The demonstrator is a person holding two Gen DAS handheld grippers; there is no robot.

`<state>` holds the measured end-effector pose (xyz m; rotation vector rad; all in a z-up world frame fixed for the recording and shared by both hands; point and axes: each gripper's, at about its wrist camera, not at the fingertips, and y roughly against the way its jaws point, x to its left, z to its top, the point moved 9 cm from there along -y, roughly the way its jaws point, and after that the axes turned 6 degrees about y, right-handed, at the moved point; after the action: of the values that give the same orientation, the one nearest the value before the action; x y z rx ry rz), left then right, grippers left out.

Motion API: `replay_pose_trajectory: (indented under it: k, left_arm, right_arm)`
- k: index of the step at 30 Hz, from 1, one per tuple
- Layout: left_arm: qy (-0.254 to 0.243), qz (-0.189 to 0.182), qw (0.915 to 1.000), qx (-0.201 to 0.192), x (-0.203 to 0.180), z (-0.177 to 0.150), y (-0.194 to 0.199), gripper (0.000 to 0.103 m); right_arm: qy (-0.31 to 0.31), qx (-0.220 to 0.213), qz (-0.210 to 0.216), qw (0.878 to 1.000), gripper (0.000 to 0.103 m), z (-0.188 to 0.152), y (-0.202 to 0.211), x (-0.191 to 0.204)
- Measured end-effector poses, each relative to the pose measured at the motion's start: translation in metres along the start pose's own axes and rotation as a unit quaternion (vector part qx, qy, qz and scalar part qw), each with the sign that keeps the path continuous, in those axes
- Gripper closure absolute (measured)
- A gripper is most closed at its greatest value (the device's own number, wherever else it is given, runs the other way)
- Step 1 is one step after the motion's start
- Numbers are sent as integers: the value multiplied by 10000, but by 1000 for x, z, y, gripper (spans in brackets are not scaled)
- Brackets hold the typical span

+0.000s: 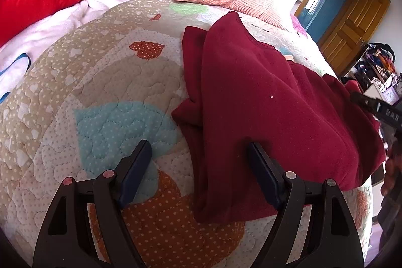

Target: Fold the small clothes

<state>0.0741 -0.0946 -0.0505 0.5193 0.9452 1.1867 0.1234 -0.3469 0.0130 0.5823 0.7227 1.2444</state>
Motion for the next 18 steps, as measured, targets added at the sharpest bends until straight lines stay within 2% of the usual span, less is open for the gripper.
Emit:
replay_pose_trajectory:
  k: [2,5,10,11,12,15,18]
  left_arm:
    - [2,-8,10000,-1,0,-1,0,23]
    - [-17,0,10000,-1,-1,-2,0,23]
    - [-33,17,10000,-35,-1,-2,0,23]
    - [-46,32,10000,-47,-1,-3,-1,23]
    - [-58,48,10000,-57,-2,-3,-1,23]
    - [-66,58,9999,-72,-1,-2,-1,23]
    - [-68,60,9999,-87,-1,-2,-2,23]
  right_arm:
    - [193,-22,-136,9997,26,6,-6,-2]
    - [244,212,-544,9980,26,-7,-18,-34]
    - [-523,442,-1066,9919,26,-51,-12,-113]
    - [-700,371,-947,9923,26,-55,-8,-121]
    - [-858,223,-647,9940,26,-55,-3,-122]
    - [-928,-155,438,9946,28,-41,5,-101]
    - [-802,-101,1064,9910,45,-24,-12,-66]
